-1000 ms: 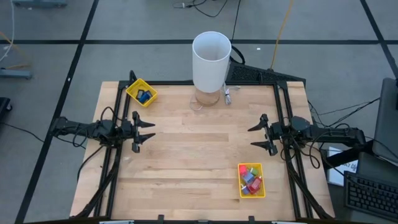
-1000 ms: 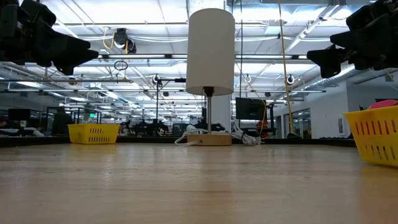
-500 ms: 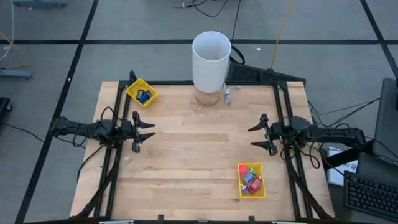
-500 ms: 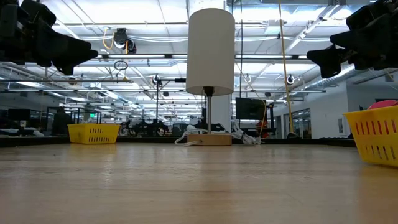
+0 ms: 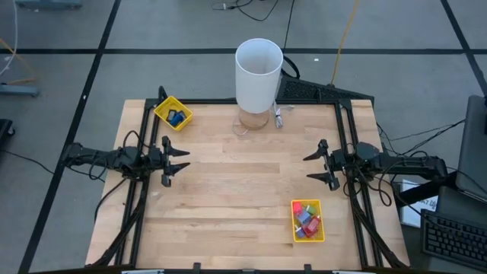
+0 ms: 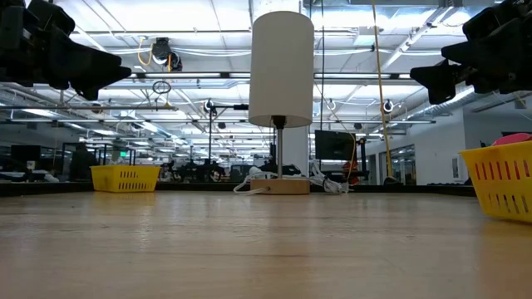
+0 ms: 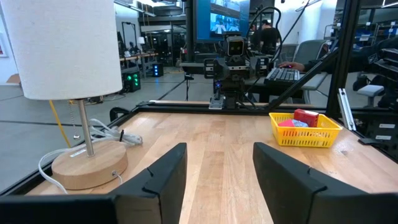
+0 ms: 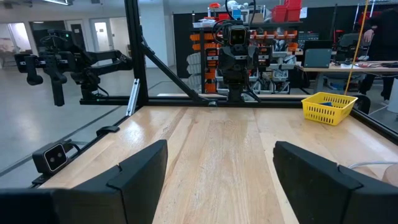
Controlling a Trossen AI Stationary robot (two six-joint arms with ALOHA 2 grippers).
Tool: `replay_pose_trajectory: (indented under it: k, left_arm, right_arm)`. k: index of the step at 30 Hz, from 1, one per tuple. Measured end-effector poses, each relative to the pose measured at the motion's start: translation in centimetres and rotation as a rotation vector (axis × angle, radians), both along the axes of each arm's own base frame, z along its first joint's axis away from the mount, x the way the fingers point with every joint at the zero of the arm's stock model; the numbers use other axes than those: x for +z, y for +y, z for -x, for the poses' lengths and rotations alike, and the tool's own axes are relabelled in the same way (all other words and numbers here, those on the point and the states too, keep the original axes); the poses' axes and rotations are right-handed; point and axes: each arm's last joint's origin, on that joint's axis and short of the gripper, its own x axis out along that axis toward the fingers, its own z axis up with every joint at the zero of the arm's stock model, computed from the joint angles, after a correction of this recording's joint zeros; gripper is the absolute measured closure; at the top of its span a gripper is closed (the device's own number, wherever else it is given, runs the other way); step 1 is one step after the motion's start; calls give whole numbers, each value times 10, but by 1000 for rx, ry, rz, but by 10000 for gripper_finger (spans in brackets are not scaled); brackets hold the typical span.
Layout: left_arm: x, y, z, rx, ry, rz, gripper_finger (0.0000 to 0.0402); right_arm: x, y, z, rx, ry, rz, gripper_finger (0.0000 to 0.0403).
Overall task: Pick & Place Office items
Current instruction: Return to Home Position
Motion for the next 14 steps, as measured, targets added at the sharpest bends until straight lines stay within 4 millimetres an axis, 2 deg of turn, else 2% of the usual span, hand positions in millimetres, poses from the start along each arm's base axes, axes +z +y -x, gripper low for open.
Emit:
replay_pose_trajectory:
  k: [14]
  left_arm:
    - [0, 0, 0, 0, 0, 0, 189]
  right_arm:
    - [0, 0, 0, 0, -1, 0, 124]
